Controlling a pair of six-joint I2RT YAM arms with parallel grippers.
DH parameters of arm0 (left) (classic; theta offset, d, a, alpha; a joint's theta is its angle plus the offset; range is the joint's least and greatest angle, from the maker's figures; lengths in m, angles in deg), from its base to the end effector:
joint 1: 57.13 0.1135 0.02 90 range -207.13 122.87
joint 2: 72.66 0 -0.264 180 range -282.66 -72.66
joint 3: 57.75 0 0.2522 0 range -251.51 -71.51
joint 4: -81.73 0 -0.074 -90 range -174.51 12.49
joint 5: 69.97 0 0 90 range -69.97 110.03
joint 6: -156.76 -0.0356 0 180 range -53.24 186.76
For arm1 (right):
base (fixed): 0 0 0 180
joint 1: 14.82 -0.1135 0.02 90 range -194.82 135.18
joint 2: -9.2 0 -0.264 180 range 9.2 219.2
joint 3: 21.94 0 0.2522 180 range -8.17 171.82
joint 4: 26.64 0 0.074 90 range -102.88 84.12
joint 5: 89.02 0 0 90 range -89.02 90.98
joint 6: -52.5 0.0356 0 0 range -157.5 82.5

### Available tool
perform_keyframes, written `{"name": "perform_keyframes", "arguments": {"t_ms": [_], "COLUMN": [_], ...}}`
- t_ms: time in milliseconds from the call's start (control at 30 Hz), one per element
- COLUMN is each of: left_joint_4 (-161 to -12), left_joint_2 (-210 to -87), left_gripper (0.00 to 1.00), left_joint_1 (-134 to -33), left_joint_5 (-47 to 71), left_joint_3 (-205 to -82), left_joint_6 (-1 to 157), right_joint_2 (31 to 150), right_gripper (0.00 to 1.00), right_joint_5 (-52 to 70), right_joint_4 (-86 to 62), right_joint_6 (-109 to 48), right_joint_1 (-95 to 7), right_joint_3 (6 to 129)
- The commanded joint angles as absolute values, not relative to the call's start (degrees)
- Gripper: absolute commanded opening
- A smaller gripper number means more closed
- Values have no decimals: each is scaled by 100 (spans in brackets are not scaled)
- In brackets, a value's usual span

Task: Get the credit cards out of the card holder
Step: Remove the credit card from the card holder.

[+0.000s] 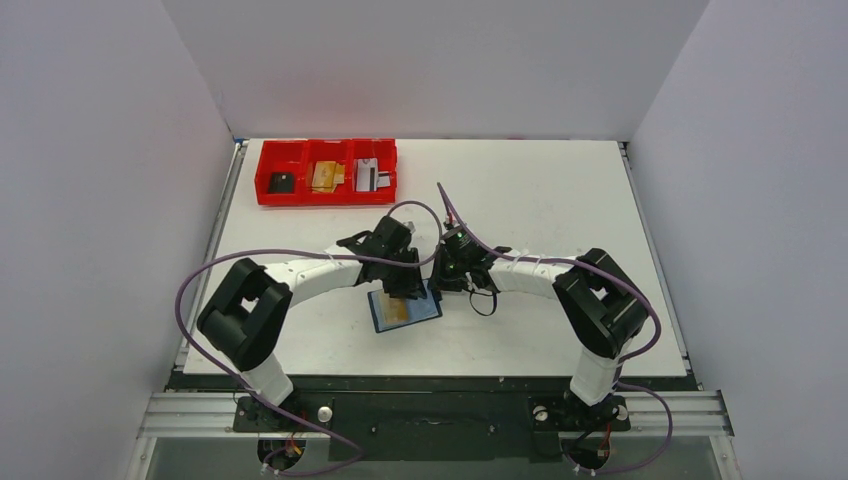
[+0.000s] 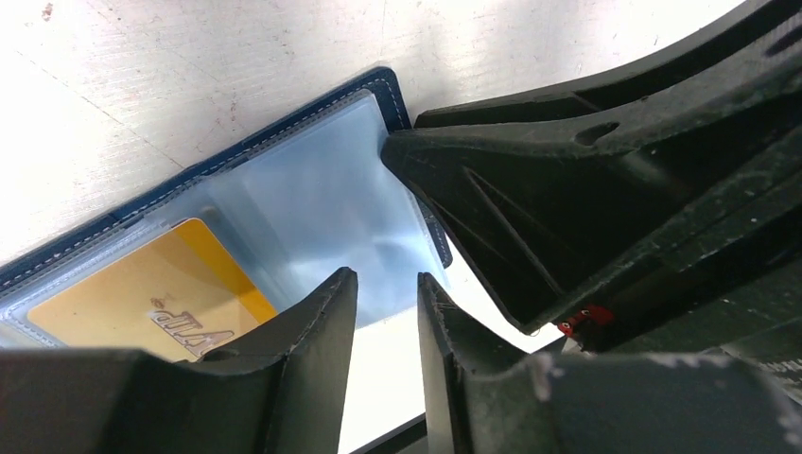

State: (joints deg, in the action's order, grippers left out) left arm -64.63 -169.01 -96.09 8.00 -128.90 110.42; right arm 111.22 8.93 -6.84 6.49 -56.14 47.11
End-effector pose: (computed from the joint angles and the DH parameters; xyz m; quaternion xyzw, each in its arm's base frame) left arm 0.2548 -0.2156 0.1754 -0.0112 0.9583 -0.2521 0.1340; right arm 0.2616 0.2366 0.1475 -0.0001 0.9457 0.2641 0.1897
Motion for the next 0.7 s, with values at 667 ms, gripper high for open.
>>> {"name": "perform_keyframes", "arguments": {"t_ms": [667], "left_joint_4": [-6394], "left_joint_2": [-16467], "left_gripper": [42], "left_joint_1": [-9290], "left_joint_5": [1189], "left_joint_3": [-13416], "left_joint_6": [10690], "right_joint_2": [9454], "right_gripper": [32], "right_joint_5": [500], "right_joint_4": [467], "right_joint_6": [550], "right_joint_1": [-5549], "right_joint_3": [4728]}}
